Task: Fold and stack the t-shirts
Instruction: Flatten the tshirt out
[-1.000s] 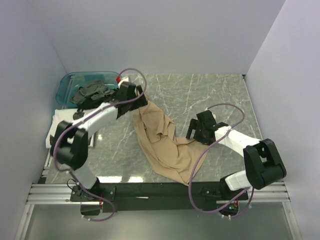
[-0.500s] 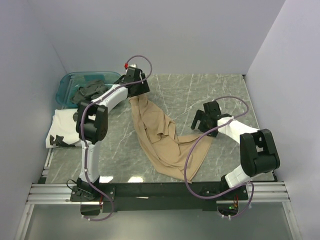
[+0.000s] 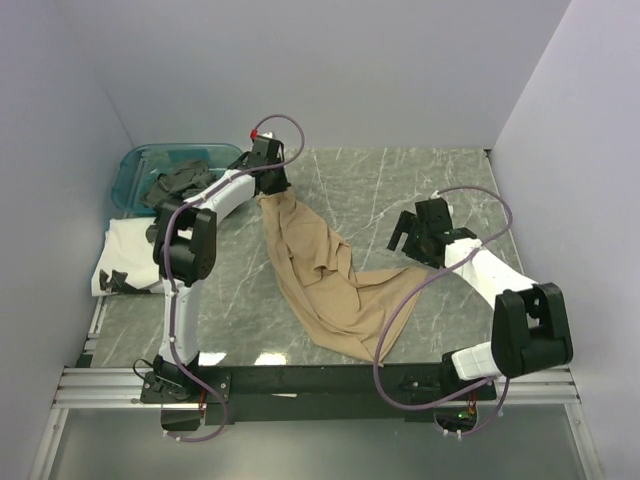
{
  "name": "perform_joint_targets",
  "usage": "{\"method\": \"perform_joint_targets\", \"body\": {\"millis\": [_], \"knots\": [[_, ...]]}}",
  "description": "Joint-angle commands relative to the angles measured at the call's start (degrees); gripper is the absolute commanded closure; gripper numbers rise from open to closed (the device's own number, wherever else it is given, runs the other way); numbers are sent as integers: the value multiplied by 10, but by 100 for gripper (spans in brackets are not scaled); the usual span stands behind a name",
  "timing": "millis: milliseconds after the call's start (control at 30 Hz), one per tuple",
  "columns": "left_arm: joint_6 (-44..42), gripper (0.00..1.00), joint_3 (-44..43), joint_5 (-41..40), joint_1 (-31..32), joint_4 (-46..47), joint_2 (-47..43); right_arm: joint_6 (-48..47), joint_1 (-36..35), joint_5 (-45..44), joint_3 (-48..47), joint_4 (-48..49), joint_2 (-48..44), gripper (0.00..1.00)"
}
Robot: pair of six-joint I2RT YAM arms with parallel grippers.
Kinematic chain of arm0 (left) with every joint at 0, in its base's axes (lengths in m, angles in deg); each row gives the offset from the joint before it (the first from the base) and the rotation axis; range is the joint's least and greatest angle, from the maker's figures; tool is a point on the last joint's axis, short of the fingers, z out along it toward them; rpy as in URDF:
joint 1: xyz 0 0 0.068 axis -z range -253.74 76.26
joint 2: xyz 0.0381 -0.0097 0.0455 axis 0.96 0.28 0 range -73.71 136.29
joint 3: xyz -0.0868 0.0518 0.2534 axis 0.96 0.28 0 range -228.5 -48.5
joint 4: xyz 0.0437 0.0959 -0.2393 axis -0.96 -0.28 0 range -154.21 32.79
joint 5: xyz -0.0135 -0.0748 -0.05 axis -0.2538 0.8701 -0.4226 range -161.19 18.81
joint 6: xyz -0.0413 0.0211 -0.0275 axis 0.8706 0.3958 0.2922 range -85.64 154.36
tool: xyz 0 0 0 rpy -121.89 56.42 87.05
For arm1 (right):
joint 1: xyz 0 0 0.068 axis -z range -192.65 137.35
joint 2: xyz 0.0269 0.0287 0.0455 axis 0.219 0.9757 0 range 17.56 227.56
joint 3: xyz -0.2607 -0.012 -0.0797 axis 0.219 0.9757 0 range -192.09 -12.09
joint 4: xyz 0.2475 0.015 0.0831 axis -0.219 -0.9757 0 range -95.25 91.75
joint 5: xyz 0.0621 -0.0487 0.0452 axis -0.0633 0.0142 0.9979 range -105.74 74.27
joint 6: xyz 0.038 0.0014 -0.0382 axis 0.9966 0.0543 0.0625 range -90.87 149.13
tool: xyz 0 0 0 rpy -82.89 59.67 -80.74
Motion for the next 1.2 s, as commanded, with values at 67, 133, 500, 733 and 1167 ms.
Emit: {"method": "perform_joint_targets", "body": {"millis": [67, 133, 500, 733, 1167], "knots": [[24, 99, 93, 22, -12, 66, -107, 25, 8, -35, 0, -28, -53, 2], [33, 99, 131, 18, -14, 78, -142, 30, 9, -27, 8, -27, -62, 2], [106, 99, 447, -7, -12, 118, -433, 44, 6, -5, 32, -9, -61, 2], [165, 99, 577, -57, -12, 51, -609, 63, -8, -4, 49, 8, -73, 3], [215, 99, 681, -83, -12, -51, -796, 119, -35, -45, 49, 44, -30, 4]]}}
